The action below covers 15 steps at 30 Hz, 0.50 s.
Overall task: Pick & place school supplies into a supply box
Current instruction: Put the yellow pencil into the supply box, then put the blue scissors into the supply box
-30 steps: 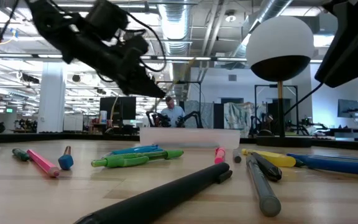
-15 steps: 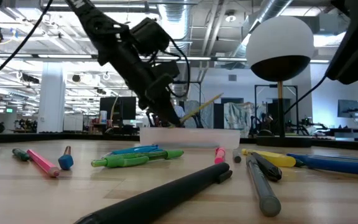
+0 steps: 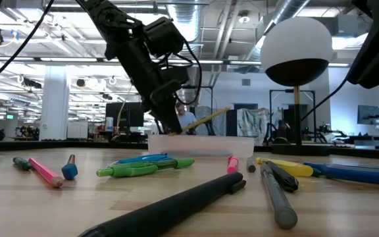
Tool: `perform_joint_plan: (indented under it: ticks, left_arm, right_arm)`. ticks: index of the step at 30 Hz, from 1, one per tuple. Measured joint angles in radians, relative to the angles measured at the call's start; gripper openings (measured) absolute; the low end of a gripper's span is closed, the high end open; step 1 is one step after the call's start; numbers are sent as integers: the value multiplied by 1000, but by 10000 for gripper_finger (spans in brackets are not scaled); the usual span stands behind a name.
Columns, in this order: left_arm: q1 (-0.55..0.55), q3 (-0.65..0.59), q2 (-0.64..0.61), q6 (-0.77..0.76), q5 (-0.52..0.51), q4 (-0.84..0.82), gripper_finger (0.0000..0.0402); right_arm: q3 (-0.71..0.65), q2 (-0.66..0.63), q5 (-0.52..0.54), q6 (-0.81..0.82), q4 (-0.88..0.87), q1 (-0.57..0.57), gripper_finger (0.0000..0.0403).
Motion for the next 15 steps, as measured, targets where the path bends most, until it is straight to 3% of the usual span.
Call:
perform_joint_plan:
  ticks: [5,15]
  left_arm:
    - [2,0,0,-9,-1,-4,31]
    - [2,0,0,-9,-28,-4,121]
  right_arm:
    - [0,0,0,0,0,0,87]
    - [0,0,0,0,1,0,87]
